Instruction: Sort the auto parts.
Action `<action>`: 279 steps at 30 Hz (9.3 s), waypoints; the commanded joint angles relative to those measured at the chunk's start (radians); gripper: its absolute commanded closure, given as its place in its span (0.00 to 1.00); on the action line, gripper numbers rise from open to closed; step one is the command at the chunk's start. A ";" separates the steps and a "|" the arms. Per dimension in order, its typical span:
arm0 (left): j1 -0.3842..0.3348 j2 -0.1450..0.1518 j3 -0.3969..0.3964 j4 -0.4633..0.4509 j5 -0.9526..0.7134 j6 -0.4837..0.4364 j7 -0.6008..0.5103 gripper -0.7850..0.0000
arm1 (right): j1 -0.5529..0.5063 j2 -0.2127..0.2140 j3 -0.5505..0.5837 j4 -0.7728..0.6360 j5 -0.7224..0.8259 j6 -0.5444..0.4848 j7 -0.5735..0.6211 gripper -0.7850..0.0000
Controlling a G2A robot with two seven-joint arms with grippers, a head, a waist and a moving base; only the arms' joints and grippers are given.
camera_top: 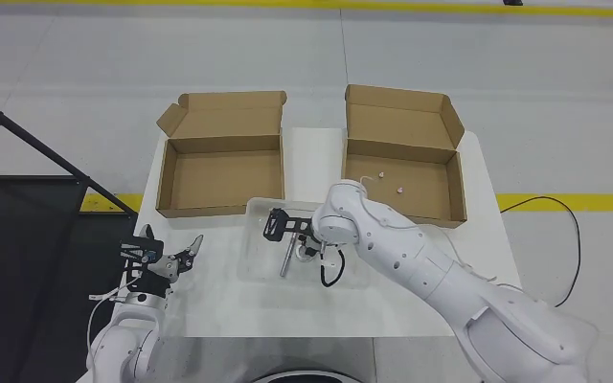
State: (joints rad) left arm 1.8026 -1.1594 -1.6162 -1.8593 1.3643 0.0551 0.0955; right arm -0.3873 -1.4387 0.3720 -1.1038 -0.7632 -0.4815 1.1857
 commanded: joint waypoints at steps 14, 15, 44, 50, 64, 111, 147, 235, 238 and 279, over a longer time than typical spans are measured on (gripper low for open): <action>0.000 0.000 0.000 0.000 0.000 0.000 0.000 0.00 | 0.050 0.028 0.100 -0.102 -0.039 -0.072 0.010 1.00; 0.000 0.000 0.000 0.000 0.000 0.000 0.000 0.00 | 0.053 0.029 0.106 -0.115 -0.044 -0.071 0.012 1.00; 0.000 0.000 0.000 0.000 0.000 0.000 0.000 0.00 | 0.085 0.010 0.114 -0.142 -0.112 -0.051 -0.063 1.00; 0.000 0.000 0.000 0.000 0.000 0.000 0.000 0.00 | 0.127 -0.052 0.065 -0.023 -0.098 0.038 -0.115 1.00; 0.000 0.000 0.000 0.000 0.000 0.000 0.000 0.00 | 0.253 -0.264 -0.016 0.346 -0.041 0.159 -0.371 1.00; 0.000 0.000 0.000 0.000 0.000 0.000 0.000 0.00 | 0.299 -0.567 -0.043 0.847 -0.049 0.399 -0.571 0.66; -0.123 0.028 -0.125 -0.118 -0.104 -0.458 -0.185 0.00 | 0.326 -0.285 0.012 0.894 -0.318 -0.374 -1.511 0.00; -0.099 0.018 0.128 -0.396 -0.004 -0.344 -0.546 0.00 | -0.700 0.312 1.022 -0.813 -0.385 -0.320 -0.919 0.00; -0.099 0.018 0.128 -0.396 -0.004 -0.344 -0.546 0.00 | -0.700 0.312 1.022 -0.813 -0.385 -0.320 -0.919 0.00; -0.788 -0.080 0.595 -0.049 -0.255 -0.051 -1.314 0.00 | -0.700 0.312 1.022 -0.813 -0.385 -0.320 -0.919 0.00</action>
State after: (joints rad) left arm 1.0143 -1.2395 -1.0209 -1.9082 1.1092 0.0038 -1.2186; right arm -1.0878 -1.1263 1.3938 -1.9170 -1.1481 -0.8011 0.2667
